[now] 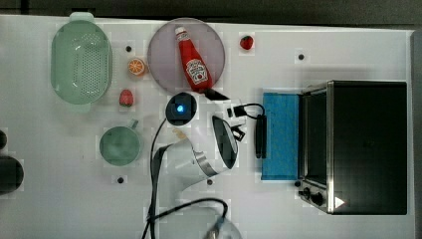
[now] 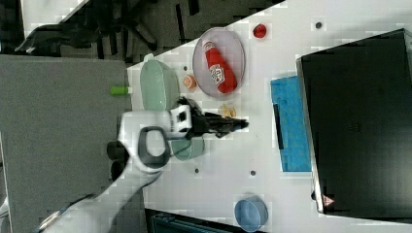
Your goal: Flap open oven.
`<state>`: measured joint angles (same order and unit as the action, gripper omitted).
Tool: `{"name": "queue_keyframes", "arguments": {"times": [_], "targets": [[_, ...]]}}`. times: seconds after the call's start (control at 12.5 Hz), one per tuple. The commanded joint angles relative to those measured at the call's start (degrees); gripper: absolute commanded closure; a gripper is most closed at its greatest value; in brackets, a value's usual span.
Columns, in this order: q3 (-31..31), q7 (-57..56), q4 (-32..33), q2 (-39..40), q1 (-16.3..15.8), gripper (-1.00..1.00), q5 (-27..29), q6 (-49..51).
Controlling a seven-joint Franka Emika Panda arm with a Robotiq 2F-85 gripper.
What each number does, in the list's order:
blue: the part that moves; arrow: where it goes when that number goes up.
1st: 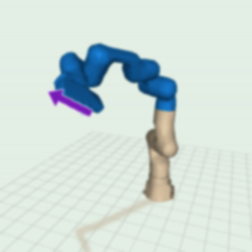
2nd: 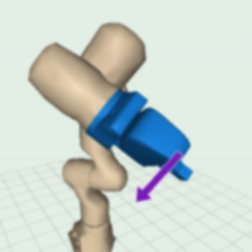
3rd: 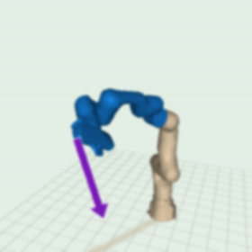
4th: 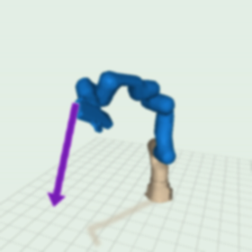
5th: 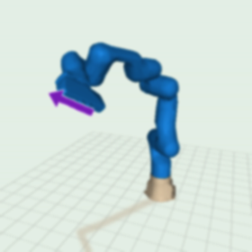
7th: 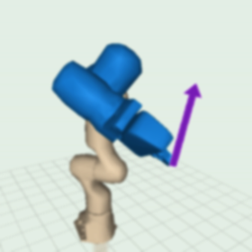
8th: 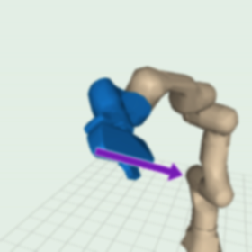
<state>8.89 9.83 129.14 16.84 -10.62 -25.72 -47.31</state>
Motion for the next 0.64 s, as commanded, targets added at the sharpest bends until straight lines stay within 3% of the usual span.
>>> {"name": "queue_keyframes", "arguments": {"times": [0.08, 0.64], "targets": [[0.1, 2.9, -1.8, -8.9, 1.0, 0.65, 6.2, 3.6], [1.3, 2.9, -3.1, -29.6, 1.5, 0.65, 20.1, 20.3]]}}
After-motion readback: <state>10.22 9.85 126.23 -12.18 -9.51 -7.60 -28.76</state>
